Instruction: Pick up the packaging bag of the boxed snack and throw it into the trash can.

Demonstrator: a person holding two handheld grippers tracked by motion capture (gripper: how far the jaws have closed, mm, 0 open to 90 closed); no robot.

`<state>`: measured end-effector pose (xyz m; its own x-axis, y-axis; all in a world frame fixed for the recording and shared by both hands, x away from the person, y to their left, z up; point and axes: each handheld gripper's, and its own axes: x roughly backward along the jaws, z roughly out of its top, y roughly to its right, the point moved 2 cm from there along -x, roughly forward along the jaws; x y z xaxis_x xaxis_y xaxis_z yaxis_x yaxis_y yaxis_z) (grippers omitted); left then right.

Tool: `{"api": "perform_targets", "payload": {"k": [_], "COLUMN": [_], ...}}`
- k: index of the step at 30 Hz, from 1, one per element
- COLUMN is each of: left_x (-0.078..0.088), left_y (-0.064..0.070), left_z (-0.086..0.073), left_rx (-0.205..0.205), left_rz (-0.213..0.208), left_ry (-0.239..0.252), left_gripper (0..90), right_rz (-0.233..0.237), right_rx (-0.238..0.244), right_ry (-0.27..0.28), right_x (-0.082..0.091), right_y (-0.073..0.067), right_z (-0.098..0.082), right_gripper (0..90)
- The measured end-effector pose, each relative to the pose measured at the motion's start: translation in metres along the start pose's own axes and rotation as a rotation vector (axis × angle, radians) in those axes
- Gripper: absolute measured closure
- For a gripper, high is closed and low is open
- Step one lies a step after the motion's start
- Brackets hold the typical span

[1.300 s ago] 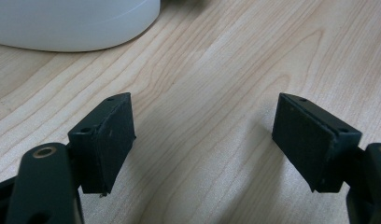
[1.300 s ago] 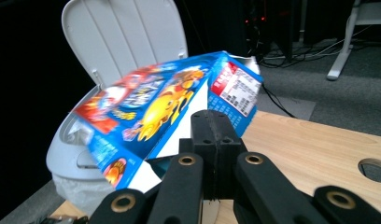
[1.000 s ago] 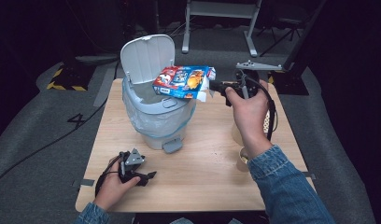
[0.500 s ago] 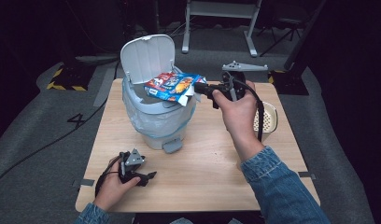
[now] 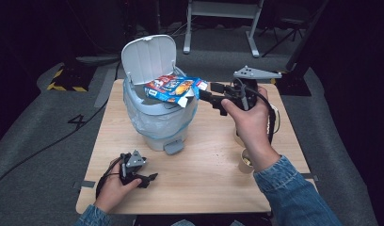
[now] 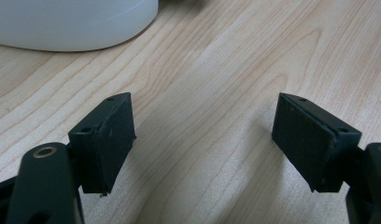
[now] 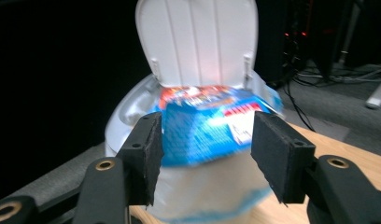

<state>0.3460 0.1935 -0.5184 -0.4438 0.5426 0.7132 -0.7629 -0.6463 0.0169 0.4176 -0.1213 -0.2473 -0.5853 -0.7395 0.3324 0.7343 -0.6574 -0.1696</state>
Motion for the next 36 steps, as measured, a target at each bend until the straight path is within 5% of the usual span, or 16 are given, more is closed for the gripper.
{"api": "perform_targets", "payload": {"k": [4,5,10,16,31,36], "left_x": [0.000,0.000,0.000,0.000,0.000,0.000], "left_y": [0.000,0.000,0.000,0.000,0.000,0.000], "left_z": [0.000,0.000,0.000,0.000,0.000,0.000], "left_rx": [0.000,0.000,-0.004,0.000,0.001,-0.001], "left_rz": [0.000,0.000,0.003,0.000,0.000,-0.002], "left_ry": [0.000,0.000,0.000,0.001,0.001,0.001], "left_gripper": [21.5,21.5,21.5,21.5,21.5,21.5], "right_rz": [-0.081,-0.082,-0.059,0.000,0.044,-0.003], "right_rx": [0.087,0.078,0.014,0.031,0.101,0.150], "right_ry": [-0.092,-0.106,-0.127,-0.093,-0.021,-0.043], "right_x": [-0.003,-0.007,-0.028,-0.045,-0.057,-0.055], "right_y": [0.012,0.015,0.022,0.012,-0.015,-0.022], "right_z": [-0.012,-0.015,-0.025,-0.020,0.017,0.015], "right_gripper": [44.8,44.8,55.6,70.5,65.0,56.1]}}
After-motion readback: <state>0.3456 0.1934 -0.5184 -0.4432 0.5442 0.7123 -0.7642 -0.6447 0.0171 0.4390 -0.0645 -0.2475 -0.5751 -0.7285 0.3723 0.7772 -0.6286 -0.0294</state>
